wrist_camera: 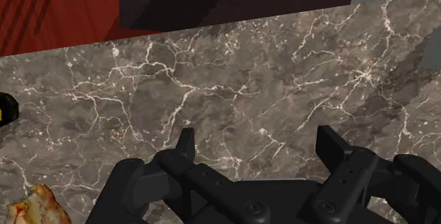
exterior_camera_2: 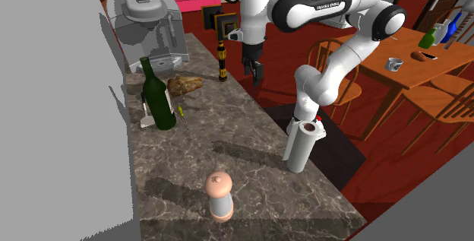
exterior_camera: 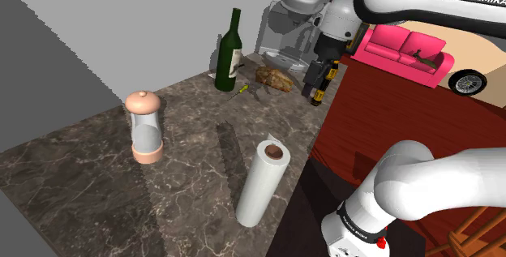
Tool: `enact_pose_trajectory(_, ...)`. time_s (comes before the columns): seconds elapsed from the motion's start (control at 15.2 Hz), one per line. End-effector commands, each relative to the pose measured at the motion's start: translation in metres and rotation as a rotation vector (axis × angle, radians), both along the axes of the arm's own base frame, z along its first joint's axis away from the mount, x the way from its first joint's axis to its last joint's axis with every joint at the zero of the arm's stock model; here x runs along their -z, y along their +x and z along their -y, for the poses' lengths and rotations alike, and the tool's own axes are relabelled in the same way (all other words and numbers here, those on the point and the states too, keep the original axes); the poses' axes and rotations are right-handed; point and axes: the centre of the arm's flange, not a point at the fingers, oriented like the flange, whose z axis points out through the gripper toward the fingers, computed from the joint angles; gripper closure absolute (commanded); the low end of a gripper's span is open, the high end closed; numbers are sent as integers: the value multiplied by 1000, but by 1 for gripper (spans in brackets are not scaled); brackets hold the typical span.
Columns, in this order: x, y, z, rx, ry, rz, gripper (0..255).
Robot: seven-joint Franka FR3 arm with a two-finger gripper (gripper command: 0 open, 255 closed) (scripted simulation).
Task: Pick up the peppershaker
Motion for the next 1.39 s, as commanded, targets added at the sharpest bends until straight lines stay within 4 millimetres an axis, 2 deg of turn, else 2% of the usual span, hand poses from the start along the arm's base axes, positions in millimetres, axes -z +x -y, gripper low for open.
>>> enact_pose_trajectory(0.0, 0, 0, 0, 0, 0, 0, 0)
enact_pose_trajectory(1.32, -1, 121, -234, 31, -31, 66, 0)
